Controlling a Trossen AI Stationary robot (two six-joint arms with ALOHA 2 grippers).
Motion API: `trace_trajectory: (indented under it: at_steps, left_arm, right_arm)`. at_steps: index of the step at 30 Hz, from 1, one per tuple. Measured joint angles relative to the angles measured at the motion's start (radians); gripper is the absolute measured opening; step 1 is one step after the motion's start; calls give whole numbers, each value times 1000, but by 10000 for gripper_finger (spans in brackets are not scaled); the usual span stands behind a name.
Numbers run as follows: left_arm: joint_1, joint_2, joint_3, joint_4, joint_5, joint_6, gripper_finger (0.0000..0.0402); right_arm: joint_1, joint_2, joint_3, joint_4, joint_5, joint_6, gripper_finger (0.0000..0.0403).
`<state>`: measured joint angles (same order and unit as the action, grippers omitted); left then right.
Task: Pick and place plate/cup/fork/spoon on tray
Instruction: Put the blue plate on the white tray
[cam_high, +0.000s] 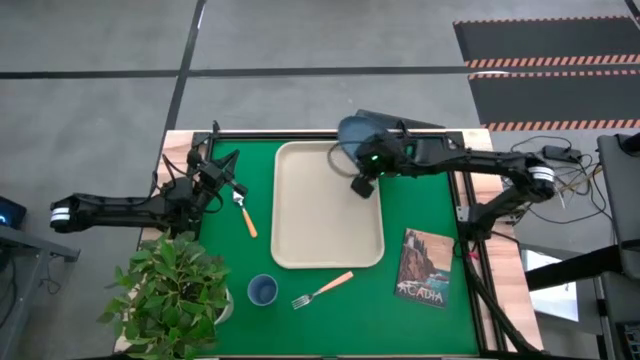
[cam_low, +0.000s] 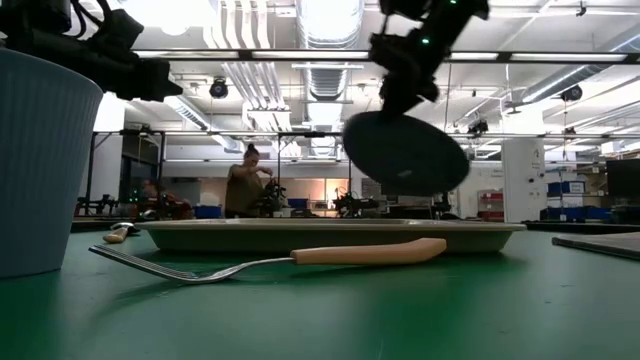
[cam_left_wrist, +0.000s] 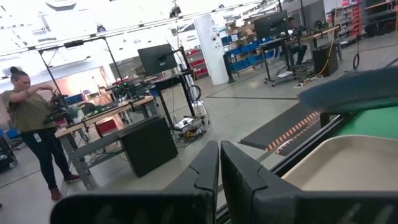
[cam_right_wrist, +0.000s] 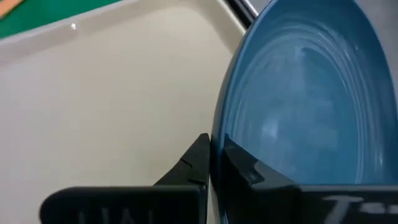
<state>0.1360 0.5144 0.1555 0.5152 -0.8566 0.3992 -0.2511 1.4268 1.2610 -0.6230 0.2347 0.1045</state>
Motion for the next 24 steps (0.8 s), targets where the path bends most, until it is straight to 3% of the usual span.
trace_trajectory:
  at_steps: [14, 24]
  left_arm:
    - [0, 0, 0, 0, 0, 0, 0]
    - [0, 1, 0, 0, 0, 1, 0]
  right_arm:
    - [142, 377, 229, 7, 55, -107, 12]
    - [156, 496, 272, 26, 52, -104, 12]
